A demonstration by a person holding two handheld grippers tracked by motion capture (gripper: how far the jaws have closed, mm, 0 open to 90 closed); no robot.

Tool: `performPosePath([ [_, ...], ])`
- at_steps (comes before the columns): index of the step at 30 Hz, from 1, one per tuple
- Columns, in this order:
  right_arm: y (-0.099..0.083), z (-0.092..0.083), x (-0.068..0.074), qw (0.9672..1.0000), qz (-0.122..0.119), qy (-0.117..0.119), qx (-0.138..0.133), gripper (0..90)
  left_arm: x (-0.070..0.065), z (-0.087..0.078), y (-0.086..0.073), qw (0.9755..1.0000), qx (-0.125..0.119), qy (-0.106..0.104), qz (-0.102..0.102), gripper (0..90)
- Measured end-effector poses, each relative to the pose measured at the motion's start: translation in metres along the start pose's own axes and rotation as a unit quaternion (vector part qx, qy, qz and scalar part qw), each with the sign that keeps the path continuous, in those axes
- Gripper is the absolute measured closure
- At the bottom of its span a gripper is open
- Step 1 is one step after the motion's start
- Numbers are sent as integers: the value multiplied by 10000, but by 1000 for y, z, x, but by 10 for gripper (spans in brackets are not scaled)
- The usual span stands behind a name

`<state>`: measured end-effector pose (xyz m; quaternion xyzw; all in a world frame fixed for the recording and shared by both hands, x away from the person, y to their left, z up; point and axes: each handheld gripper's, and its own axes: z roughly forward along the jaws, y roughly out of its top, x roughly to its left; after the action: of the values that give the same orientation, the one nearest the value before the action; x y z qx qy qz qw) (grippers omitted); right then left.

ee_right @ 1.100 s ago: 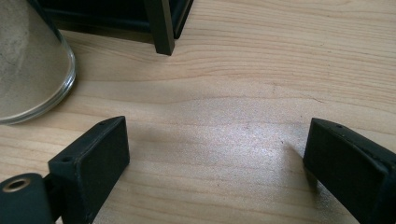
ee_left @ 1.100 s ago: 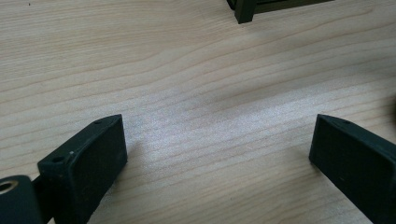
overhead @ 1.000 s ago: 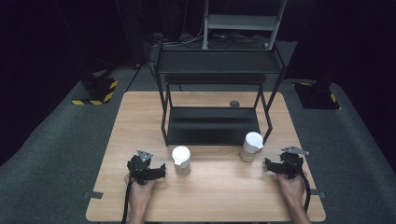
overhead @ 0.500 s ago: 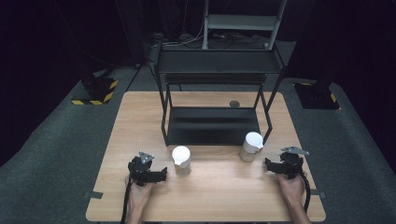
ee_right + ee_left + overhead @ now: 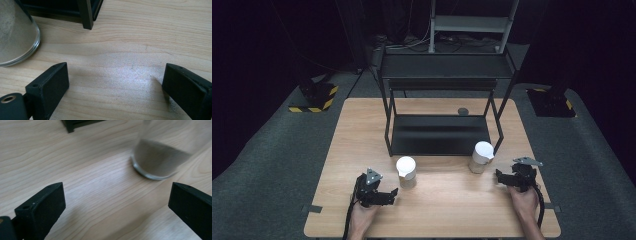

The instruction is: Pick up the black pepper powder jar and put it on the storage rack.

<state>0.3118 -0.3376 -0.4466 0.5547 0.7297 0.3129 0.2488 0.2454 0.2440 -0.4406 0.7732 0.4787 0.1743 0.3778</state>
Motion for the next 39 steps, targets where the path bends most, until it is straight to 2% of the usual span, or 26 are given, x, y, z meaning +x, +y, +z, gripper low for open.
performPosePath([
  [7, 0, 0, 0, 10000, -2, 1, -2, 66, -7, 3, 5, 9994, -173, -268, 130, 24],
  [10, 0, 0, 0, 10000, -2, 1, -2, 67, -8, 6, 7, 9992, -172, -344, 114, 29],
  [15, 0, 0, 0, 10000, -2, 1, -2, 67, -14, 14, 12, 9987, -170, -434, 201, 43],
  [18, 0, 0, 0, 10000, -1, 0, -3, 68, -16, 19, 14, 9984, -220, -488, 166, 53],
  [27, 0, 0, 0, 10000, 0, 1, -2, 68, -29, 24, 18, 9984, -460, -326, 102, 114],
  [29, 0, 0, 0, 10000, 4, 2, -3, 69, -31, 24, 18, 9983, -512, -255, 151, 144],
  [31, 0, 0, 0, 10000, 4, 2, -2, 69, -33, 26, 18, 9982, -556, -207, 87, 160],
  [39, 0, 0, 0, 10000, 3, 2, -3, 70, -38, 30, 19, 9982, -572, -132, 115, 219],
])
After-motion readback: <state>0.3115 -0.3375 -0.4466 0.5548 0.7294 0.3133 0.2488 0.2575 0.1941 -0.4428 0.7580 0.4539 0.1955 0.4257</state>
